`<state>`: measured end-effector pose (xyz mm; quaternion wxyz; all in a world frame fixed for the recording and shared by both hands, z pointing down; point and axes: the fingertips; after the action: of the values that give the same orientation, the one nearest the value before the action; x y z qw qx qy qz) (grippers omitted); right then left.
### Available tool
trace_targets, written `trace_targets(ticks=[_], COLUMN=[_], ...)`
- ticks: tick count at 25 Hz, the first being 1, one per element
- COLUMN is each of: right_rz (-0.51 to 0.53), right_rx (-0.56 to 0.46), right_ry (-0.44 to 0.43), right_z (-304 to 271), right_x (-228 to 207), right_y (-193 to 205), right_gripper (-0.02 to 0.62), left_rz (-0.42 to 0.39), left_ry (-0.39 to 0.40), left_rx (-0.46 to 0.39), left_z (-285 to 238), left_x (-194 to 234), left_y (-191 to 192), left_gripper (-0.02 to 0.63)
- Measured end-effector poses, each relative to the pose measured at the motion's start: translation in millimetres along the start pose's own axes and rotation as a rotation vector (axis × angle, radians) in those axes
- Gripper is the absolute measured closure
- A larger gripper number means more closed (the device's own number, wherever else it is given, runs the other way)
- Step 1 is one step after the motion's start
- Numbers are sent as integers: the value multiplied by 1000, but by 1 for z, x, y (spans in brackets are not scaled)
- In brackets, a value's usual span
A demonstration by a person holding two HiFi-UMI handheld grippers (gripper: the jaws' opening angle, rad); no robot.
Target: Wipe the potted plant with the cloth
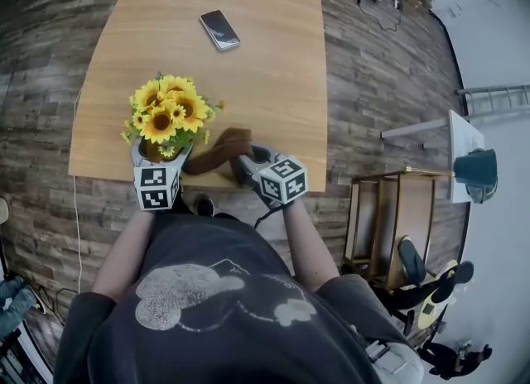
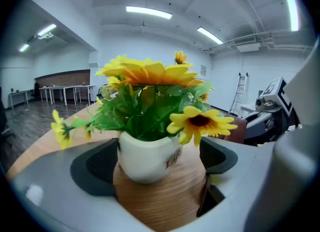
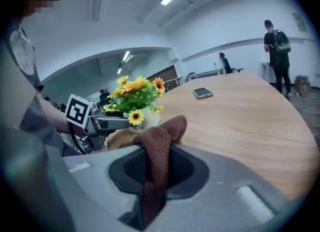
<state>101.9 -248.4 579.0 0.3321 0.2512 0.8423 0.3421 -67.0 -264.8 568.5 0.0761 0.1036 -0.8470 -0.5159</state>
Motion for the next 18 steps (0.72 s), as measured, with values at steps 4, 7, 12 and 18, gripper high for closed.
trace_targets(ticks=[4,7,12,18], right_rz=[19,47,95,193], right_rx=[0,12,28,107], right_ry=[8,3,-3,-78], right_z=[3,-1,-13,-44], right_x=[-7,-8,-15,-17], right_y=[-3,-7,-25,-54], right_gripper=[546,546,546,546], left_rz=[-19,-32,-73,-157], left_ry=[-38,-64,-19,132], left_rx=[-3,-1,-6,-25], left_z=[-13,-16,-18,-19], left_x=[4,12,17,21], left_y=[-5,-6,-6,-6], left_gripper=[40,85,117,120])
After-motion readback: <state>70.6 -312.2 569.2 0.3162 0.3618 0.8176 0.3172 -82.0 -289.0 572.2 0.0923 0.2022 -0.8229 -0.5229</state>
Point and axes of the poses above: the fingertips, and each gripper's own axes: z backward along the fingers, x to its left, y out of its underside, and after that the axes turned 6 degrees about -z, right-handed
